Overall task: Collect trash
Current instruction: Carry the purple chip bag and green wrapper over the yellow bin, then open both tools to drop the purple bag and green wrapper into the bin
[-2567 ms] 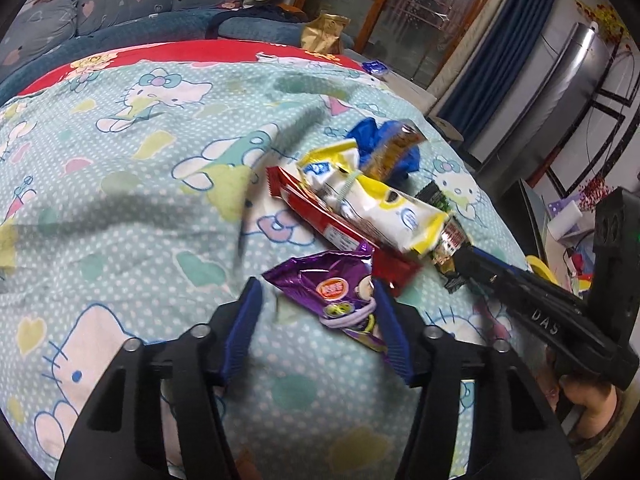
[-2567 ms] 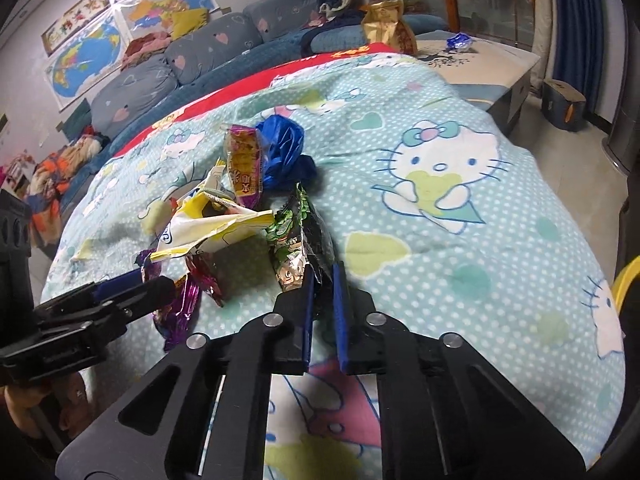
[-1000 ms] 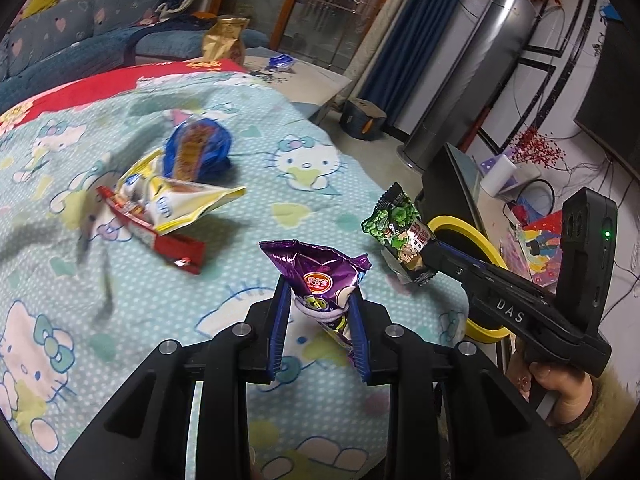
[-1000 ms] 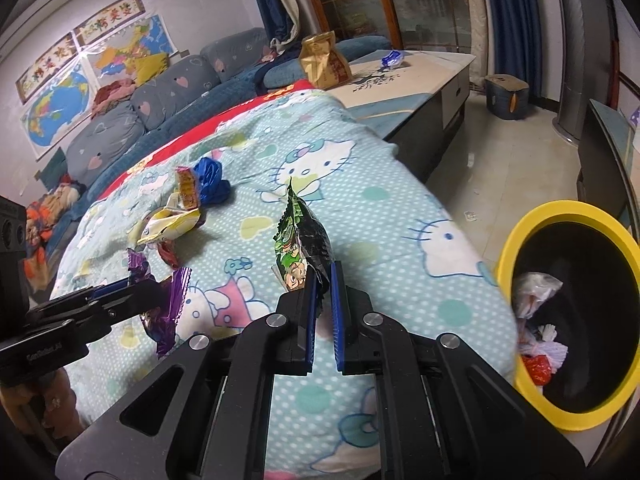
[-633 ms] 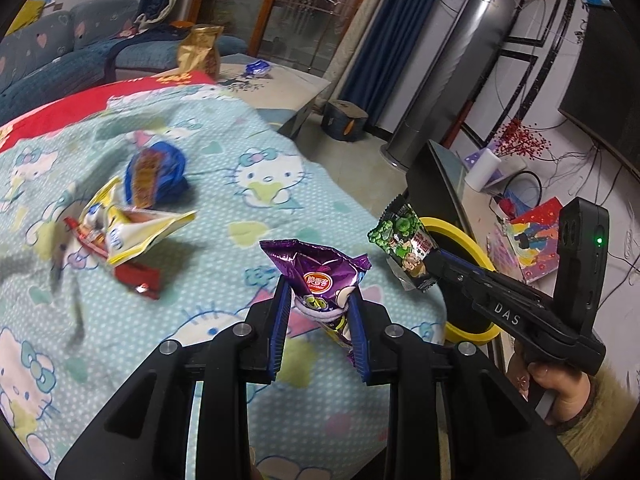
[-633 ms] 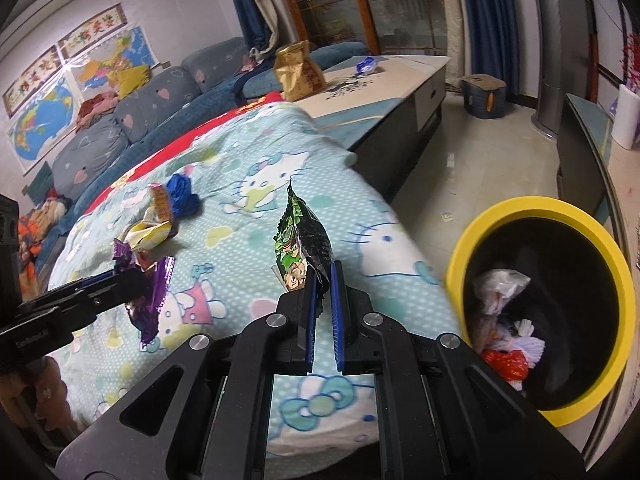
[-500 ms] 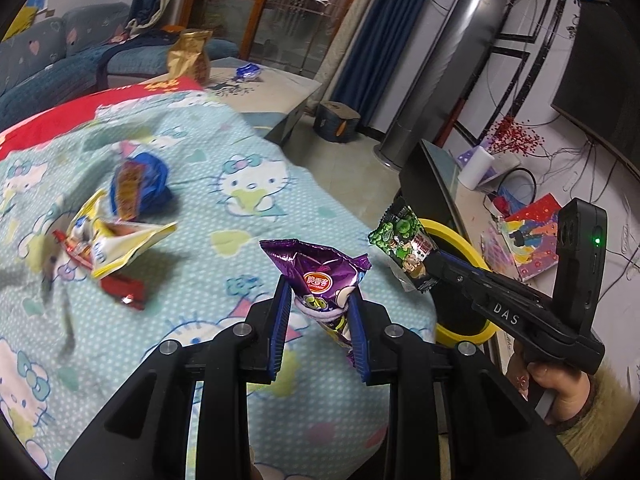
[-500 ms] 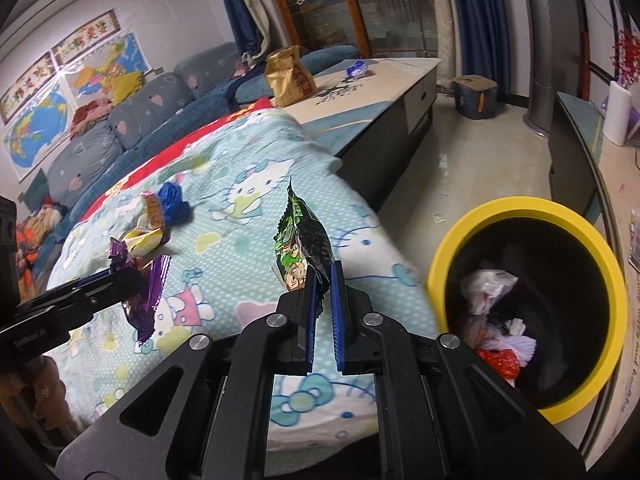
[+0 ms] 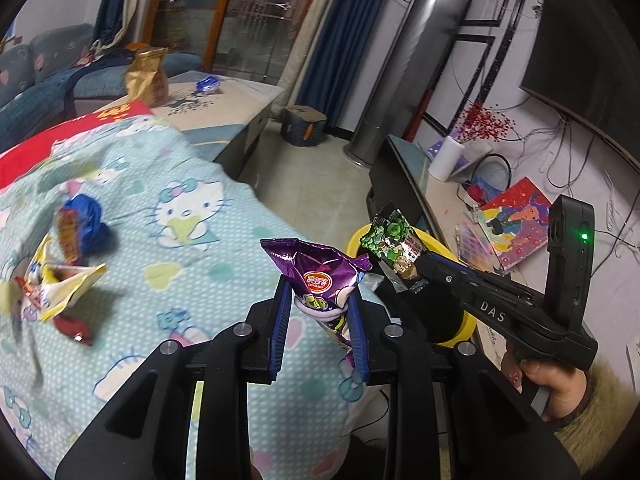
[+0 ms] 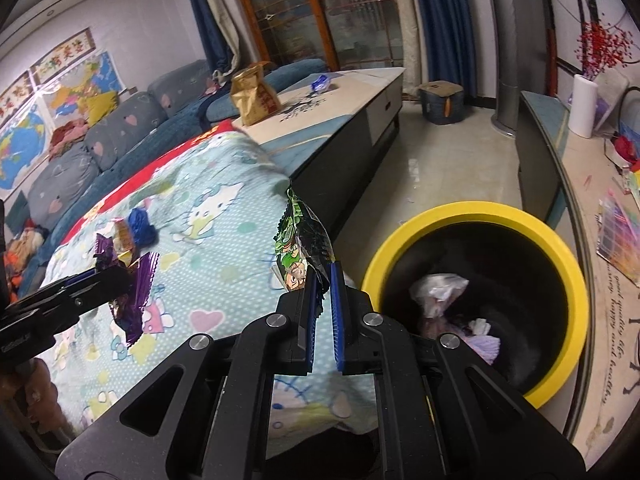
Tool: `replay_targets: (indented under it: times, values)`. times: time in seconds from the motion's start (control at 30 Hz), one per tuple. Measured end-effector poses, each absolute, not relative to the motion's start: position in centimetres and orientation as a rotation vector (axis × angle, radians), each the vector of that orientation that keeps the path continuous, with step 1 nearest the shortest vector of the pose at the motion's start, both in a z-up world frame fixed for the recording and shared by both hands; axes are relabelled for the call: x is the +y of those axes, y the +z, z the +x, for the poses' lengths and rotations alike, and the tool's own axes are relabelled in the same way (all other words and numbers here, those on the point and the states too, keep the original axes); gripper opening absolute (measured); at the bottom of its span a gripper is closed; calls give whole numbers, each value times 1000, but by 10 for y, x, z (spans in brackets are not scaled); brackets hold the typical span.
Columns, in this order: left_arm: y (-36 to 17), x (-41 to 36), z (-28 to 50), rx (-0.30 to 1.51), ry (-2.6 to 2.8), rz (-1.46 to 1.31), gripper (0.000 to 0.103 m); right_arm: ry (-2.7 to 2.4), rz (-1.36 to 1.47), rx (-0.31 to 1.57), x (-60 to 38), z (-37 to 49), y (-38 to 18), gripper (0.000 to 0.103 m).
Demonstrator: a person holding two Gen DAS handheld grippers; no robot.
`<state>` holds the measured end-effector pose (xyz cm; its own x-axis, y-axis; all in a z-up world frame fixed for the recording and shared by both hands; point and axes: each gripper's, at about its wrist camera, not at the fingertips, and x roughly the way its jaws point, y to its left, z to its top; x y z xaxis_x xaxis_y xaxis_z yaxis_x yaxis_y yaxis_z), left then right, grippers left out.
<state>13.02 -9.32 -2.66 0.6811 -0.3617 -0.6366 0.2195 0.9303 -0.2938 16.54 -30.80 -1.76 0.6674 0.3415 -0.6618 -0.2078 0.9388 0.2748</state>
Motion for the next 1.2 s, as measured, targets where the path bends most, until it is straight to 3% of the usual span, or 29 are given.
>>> replay_targets:
  times: [1.2]
  values:
    - [-32, -219, 163, 728, -567, -35, 26, 42, 306, 740, -420, 182, -22, 4]
